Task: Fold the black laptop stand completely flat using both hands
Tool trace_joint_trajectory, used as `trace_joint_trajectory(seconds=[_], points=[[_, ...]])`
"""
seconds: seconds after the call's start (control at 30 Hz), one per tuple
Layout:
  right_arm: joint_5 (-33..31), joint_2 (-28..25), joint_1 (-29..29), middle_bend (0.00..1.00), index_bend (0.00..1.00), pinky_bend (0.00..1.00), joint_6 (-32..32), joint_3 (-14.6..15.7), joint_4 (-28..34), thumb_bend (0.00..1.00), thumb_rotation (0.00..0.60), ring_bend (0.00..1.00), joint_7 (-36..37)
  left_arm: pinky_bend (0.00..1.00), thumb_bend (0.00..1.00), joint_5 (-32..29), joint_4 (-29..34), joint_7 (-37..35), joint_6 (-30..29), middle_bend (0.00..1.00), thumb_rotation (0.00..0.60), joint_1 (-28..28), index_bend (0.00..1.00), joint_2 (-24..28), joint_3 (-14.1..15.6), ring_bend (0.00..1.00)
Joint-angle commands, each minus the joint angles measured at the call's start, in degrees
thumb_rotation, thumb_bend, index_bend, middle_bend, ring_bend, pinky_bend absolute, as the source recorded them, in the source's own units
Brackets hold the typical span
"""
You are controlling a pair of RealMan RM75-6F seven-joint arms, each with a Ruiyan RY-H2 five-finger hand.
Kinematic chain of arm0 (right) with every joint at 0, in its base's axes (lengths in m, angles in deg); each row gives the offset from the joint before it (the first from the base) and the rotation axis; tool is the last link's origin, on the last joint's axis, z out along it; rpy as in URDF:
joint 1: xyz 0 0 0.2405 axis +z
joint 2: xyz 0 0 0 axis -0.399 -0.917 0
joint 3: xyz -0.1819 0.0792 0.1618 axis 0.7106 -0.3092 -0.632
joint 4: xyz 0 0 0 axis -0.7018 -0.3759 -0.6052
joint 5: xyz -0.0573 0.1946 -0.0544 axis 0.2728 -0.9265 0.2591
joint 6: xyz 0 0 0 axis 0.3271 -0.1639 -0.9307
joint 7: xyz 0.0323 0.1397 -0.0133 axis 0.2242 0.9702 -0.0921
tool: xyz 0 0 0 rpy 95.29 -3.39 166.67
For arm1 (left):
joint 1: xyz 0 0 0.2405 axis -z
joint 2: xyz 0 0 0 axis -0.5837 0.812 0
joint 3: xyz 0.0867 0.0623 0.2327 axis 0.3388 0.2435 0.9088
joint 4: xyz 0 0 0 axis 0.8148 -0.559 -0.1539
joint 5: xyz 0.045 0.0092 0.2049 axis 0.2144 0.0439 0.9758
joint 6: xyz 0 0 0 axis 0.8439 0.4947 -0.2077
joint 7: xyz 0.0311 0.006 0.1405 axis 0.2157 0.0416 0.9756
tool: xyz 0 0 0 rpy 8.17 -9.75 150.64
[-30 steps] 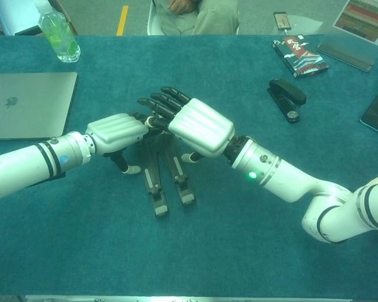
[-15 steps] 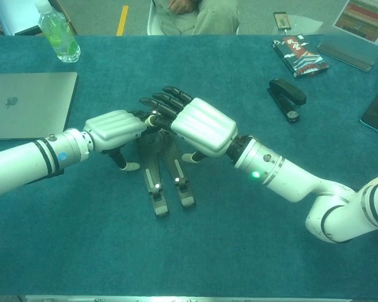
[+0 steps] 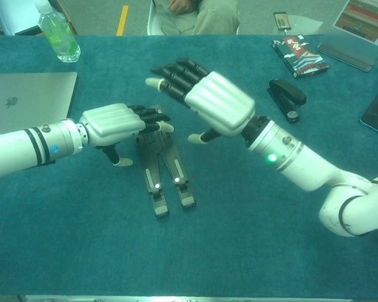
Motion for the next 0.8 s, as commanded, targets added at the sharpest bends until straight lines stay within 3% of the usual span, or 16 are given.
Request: trace_joint_trajectory(seconds=[0.03,0.33,0.8], points=[[-2.1,-5.6,-1.1,0.00,0.00,0.03,0.2,-1.9,7.2,0.00,0.600,0.00,-2.8,0.08,0.25,0.9,1.8,1.9,2.1,0.00,0.600,1.8,0.10,1.8,0.3,0.00],[-4.6,-12.5,-2.8,0.00,0.00,0.03,-0.1,-4.4,15.5,0.00,0.600,0.00,-6.2,0.08,0.25,0.4,2.0,6.3,5.9,0.00,0.600,4.8,0.14,1.6,0.0,0.00],[-5.2,-14.6,-4.1,0.00,0.00,0.03,-0.3,-5.0,16.4,0.00,0.600,0.00,-5.7,0.08,0.25,-3.3,0.8,10.9,8.4,0.00,0.600,6.7,0.20,-0.6,-0.7,0.00]])
